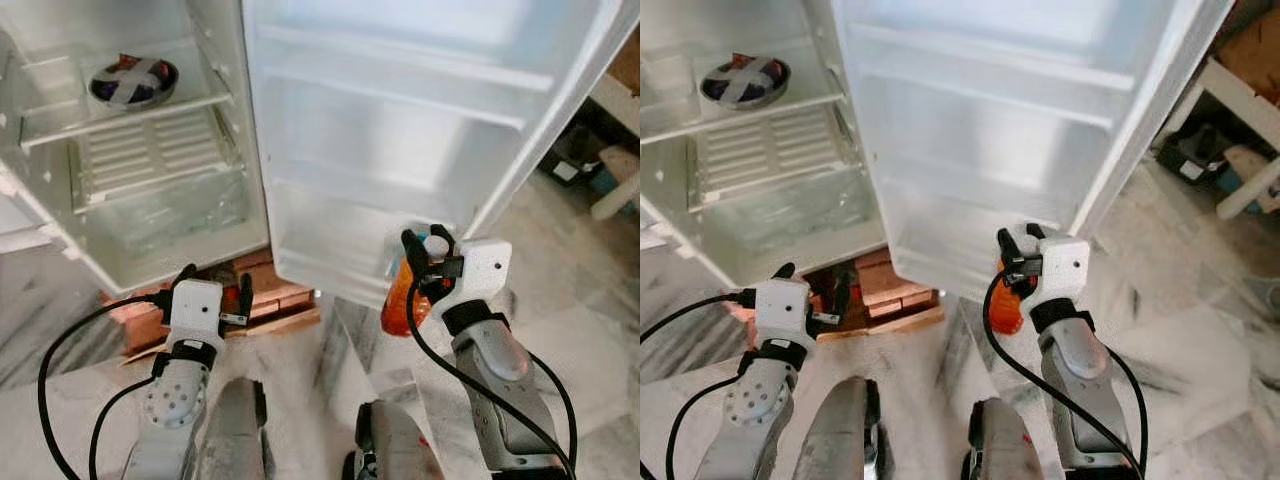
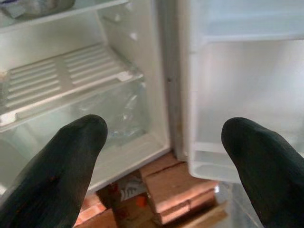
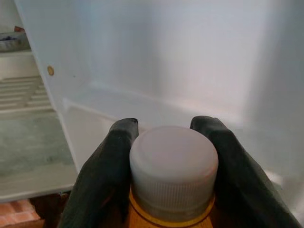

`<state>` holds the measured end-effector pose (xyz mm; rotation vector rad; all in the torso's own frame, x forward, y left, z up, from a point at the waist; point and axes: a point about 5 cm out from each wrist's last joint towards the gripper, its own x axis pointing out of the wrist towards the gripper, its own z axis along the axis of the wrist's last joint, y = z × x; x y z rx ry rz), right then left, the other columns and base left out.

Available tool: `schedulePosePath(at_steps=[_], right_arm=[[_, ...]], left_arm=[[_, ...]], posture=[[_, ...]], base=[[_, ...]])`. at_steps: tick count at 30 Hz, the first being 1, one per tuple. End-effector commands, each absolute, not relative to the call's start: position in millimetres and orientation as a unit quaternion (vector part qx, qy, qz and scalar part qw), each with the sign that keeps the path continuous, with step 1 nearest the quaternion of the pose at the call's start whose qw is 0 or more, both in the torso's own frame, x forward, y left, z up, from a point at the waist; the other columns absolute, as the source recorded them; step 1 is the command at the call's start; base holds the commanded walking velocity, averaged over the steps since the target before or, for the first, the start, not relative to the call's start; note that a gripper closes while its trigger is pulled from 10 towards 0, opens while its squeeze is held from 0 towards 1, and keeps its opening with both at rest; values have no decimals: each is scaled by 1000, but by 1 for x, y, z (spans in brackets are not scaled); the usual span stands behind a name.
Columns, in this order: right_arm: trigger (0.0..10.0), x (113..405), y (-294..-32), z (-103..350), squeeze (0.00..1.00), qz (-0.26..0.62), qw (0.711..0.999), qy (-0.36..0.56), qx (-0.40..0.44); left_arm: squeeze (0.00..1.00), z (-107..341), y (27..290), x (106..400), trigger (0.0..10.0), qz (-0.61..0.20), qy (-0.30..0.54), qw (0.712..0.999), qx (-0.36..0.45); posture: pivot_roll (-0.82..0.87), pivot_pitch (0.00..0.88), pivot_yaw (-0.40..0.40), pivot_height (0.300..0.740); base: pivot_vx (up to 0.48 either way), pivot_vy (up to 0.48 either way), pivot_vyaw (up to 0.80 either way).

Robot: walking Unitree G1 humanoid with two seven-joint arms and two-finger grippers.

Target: Restocking fridge

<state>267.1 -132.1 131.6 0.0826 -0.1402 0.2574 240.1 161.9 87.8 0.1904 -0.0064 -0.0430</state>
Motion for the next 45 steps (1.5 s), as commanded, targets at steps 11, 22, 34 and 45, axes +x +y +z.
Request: schedulePosePath(at_steps=[11,22,34,45], right_arm=[[10000,267,-128,138,0,145,985,-85,39],[10000,266,-125,137,0,155,984,-81,44],[10000,264,-120,135,0,165,982,-75,51],[10000,274,-116,132,0,190,979,-68,20]], left_arm=[[0,86,162,239,10000,-13,4,996,94],[0,84,161,237,10000,-12,9,995,94],[0,85,157,237,10000,-10,5,993,121],[0,84,169,231,10000,37,28,990,133]], posture=[[88,190,-37,638],[89,189,-34,593],[90,186,-38,553],[104,195,-29,553]], base=[[194,0,0],[0,0,0],[0,0,0],[0,0,0]])
